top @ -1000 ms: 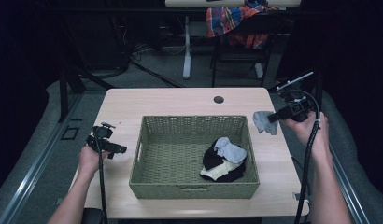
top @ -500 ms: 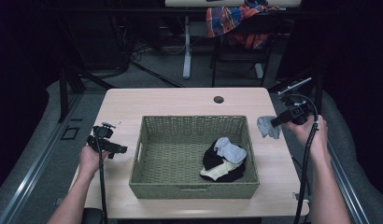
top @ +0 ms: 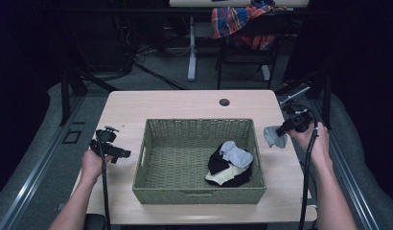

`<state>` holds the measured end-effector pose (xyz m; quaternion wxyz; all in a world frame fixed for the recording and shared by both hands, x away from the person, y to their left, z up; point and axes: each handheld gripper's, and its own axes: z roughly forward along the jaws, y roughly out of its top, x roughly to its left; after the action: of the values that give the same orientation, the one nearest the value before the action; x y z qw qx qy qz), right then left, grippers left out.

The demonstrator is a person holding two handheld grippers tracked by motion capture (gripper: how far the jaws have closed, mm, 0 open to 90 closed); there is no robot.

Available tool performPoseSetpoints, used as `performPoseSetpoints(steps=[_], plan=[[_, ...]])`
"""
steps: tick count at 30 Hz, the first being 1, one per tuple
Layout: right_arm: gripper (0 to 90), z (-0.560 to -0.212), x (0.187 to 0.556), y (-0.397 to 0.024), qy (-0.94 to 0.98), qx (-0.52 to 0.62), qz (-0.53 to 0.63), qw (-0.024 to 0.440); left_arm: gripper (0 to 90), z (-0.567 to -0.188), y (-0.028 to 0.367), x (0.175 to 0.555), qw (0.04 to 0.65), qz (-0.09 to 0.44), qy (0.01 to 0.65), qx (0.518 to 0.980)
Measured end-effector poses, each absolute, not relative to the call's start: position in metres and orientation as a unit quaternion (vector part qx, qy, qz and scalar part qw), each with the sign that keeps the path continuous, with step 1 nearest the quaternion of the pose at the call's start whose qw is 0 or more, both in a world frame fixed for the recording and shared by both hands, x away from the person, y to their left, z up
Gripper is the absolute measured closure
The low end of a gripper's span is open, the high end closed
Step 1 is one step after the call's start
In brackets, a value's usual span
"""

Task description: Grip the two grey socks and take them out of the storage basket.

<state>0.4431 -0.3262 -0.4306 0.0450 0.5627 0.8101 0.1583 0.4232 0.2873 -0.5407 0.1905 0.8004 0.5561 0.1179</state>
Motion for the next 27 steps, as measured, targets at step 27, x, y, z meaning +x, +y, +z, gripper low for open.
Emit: performPoseSetpoints(steps=[27], plan=[[71.7, -0.490, 0.457, -0.320, 0.816, 0.567, 0.112, 0.011, 0.1, -0.540, 0.285, 0.425, 0.186, 0.119, 0.550, 0.805]])
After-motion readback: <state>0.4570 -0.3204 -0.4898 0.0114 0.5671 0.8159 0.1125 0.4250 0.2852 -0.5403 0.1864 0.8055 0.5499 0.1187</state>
